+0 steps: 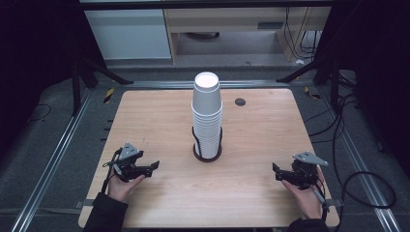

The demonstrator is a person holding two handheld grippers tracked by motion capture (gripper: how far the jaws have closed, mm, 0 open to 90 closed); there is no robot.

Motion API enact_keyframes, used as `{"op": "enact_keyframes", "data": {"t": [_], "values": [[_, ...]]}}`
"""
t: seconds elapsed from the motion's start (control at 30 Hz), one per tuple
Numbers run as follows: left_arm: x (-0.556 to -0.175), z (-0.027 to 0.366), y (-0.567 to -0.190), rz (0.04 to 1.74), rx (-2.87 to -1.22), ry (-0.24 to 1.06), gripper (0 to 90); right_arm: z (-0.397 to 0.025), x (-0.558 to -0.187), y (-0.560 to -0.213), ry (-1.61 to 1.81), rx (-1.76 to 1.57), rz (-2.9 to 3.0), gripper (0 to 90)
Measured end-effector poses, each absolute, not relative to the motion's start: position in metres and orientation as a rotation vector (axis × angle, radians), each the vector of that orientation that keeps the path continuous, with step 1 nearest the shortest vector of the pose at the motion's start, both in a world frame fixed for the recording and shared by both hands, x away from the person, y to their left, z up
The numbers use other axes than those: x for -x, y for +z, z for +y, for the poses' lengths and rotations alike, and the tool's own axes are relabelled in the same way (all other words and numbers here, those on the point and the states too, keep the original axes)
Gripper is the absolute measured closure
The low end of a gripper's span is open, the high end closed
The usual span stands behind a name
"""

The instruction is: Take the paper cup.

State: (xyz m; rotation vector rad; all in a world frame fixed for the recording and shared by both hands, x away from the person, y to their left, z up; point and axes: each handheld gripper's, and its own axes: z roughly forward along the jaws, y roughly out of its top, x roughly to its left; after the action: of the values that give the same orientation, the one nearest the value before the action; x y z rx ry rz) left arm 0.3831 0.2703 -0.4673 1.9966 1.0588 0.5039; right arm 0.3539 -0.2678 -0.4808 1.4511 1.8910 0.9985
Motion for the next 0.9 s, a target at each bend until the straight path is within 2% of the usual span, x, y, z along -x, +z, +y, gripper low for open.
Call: {"op": "enact_keyframes", "data": {"t": [0.43,0.7,0.9], "values": [[-0.382,0.272,-0.467,1.07,-1.969,0.525,22.1,-0.252,-0.353,-0.471,1.049,-1.372,1.911,9.3],[-0.384,0.274,-0.471,1.075,-1.972,0.542,22.9,-0.241,-0.36,-0.45,1.164,-1.323,1.908,11.0],[-0.385,0.277,-0.473,1.078,-1.969,0.538,20.4,-0.231,-0.363,-0.415,1.261,-1.252,1.864,10.5]]}}
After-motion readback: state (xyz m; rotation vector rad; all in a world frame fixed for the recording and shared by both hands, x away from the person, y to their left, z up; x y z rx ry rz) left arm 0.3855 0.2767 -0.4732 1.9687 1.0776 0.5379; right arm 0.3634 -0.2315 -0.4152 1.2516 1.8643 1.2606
